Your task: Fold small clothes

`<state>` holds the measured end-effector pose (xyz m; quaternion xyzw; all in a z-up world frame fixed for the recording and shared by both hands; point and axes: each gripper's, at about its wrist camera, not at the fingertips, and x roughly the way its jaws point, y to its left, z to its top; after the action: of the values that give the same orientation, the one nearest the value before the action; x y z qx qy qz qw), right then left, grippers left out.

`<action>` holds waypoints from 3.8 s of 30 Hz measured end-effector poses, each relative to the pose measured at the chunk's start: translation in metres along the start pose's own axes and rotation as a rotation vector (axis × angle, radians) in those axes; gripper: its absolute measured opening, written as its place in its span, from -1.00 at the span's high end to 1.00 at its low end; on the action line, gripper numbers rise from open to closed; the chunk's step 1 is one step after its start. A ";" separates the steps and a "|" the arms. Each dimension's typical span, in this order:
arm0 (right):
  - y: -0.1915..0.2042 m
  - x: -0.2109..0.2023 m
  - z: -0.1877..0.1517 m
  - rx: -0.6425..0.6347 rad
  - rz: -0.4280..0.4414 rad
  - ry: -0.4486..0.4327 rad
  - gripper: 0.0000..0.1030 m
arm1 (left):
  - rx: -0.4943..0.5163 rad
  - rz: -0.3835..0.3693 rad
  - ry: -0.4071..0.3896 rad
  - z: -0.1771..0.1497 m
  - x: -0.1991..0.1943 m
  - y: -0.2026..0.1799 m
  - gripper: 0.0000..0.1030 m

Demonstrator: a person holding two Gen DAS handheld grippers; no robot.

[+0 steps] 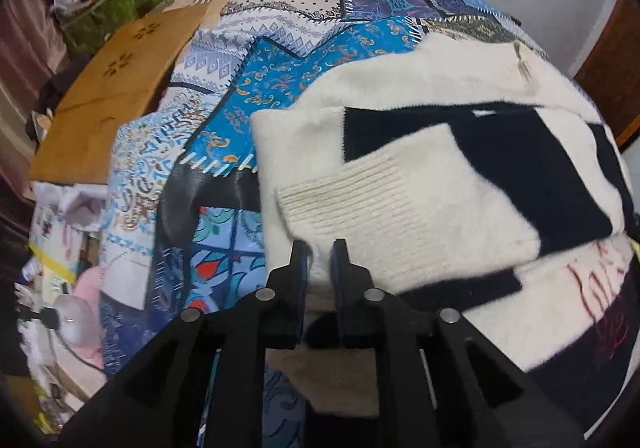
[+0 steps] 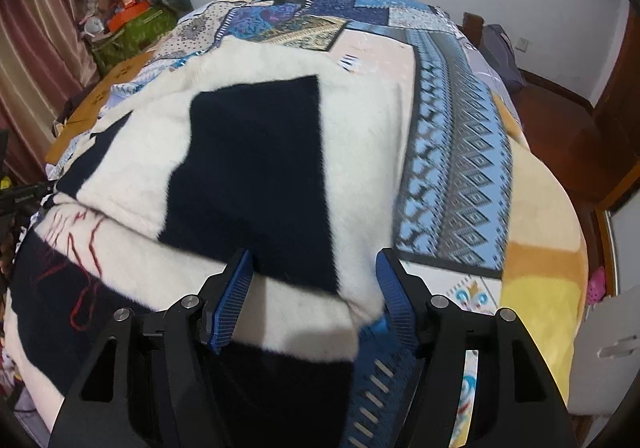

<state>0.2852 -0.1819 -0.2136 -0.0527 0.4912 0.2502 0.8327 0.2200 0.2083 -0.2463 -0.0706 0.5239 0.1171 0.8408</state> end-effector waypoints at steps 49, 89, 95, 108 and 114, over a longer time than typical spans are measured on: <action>0.020 -0.066 0.025 0.020 0.167 -0.202 0.82 | -0.109 -0.149 -0.222 0.019 -0.110 0.001 1.00; -0.018 -0.062 -0.022 0.115 0.041 -0.068 0.21 | 0.068 0.008 -0.009 -0.107 -0.076 -0.004 -0.52; -0.012 -0.057 -0.035 0.114 0.062 -0.042 0.21 | 0.188 0.037 -0.081 -0.098 -0.084 -0.043 -0.63; -0.016 -0.050 -0.030 0.108 0.048 -0.049 0.21 | 0.086 -0.033 -0.112 -0.015 -0.068 -0.041 -0.57; -0.035 -0.051 -0.029 0.127 0.025 -0.052 0.20 | 0.072 -0.127 -0.059 -0.004 -0.049 -0.039 -0.53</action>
<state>0.2580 -0.2408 -0.1907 0.0130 0.4851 0.2303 0.8435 0.2066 0.1640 -0.2040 -0.0699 0.4973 0.0468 0.8635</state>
